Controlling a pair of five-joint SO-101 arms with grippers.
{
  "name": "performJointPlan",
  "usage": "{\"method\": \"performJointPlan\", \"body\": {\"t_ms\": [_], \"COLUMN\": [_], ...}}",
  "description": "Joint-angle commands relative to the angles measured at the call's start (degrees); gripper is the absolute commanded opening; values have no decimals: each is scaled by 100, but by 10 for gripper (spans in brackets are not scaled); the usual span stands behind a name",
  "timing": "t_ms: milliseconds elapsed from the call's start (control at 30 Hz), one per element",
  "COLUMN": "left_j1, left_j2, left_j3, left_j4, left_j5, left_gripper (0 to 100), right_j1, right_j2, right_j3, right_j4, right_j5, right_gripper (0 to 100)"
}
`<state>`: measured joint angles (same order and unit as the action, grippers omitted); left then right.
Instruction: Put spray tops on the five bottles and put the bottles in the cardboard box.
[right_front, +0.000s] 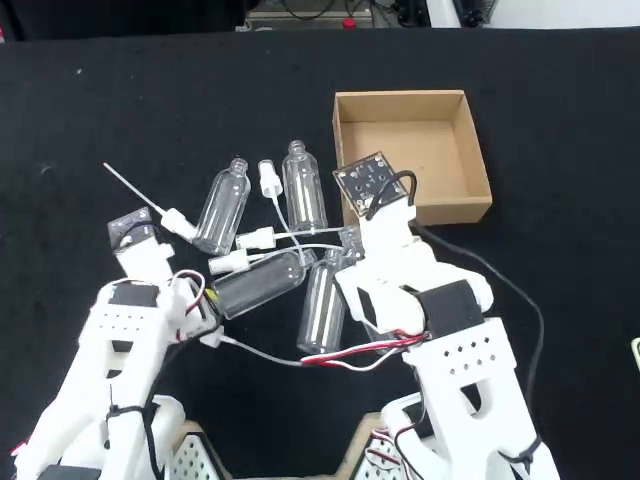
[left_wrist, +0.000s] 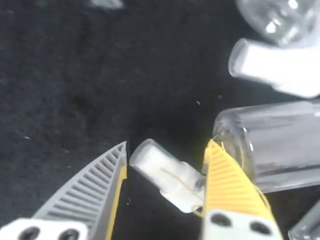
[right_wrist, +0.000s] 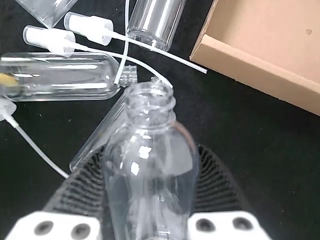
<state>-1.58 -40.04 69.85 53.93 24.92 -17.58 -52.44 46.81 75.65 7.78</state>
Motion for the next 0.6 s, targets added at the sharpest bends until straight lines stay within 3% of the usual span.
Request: {"method": "performJointPlan", "body": {"t_ms": [0, 300, 467, 567], "left_j1": [198, 198, -338, -453], "left_j2": [9, 9, -62, -62], "left_j3": [-84, -40, -338, -831], "left_j4": [-79, -70, 18, 765], "left_j5": [79, 53, -826, -1371], "left_gripper": [238, 238, 238, 239], "right_j1": [-44, -44, -44, -44], "right_j2": [-145, -145, -145, -145], "right_j3": [-40, -40, -40, -40], "right_j4": [-132, -123, -97, -105], "right_j5": [9, 18, 18, 18], "right_gripper": [60, 60, 60, 60]}}
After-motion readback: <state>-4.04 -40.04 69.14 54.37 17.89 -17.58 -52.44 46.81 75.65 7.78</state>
